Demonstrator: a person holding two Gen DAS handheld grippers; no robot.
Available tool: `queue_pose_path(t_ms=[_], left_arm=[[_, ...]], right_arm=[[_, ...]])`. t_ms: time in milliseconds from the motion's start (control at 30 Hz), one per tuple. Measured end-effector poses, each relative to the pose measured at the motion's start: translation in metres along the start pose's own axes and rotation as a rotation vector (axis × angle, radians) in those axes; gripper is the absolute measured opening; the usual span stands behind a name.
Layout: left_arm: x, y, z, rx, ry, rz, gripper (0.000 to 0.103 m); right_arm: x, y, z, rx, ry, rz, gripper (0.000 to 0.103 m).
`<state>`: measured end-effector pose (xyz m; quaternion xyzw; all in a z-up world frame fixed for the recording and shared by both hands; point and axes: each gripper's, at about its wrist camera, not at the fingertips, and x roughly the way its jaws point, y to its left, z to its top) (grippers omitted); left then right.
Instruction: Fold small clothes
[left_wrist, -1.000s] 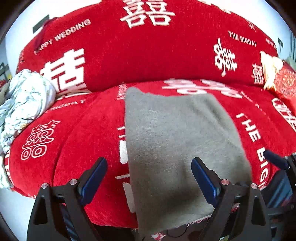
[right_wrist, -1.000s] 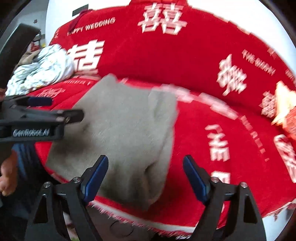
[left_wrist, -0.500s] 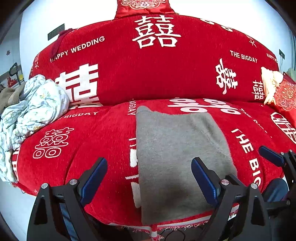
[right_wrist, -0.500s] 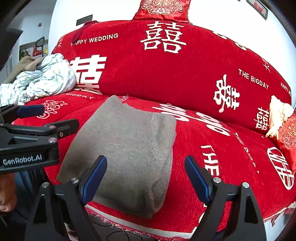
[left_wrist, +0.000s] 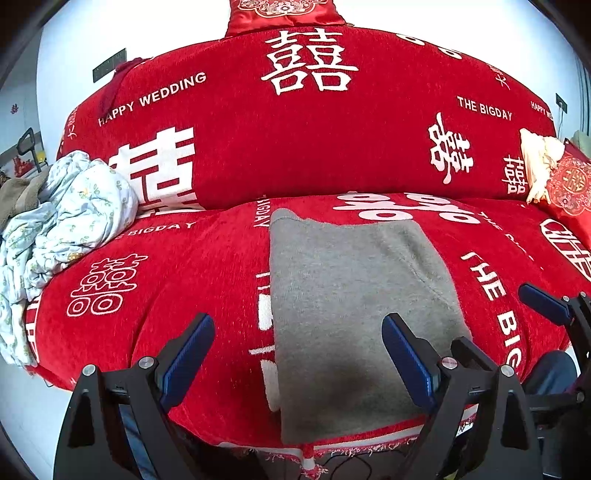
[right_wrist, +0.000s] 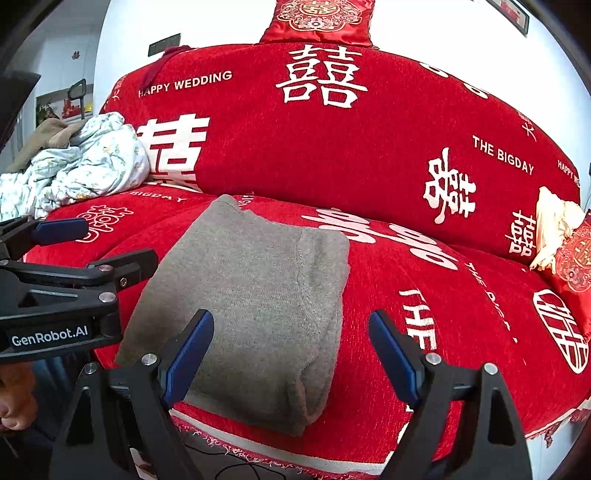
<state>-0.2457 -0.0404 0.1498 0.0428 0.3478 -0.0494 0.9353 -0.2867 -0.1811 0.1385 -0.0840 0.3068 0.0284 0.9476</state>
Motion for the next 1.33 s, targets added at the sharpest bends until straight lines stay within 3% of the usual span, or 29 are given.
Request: queue_pose_path(t_ms=[1333], left_arm=[[-0.0006,-0.004,-0.0036,0.021,-0.011,0.027,0.093]], right_arm=[[0.0012,0.0088,-0.0014,0.015,0.007,-0.009,0.088]])
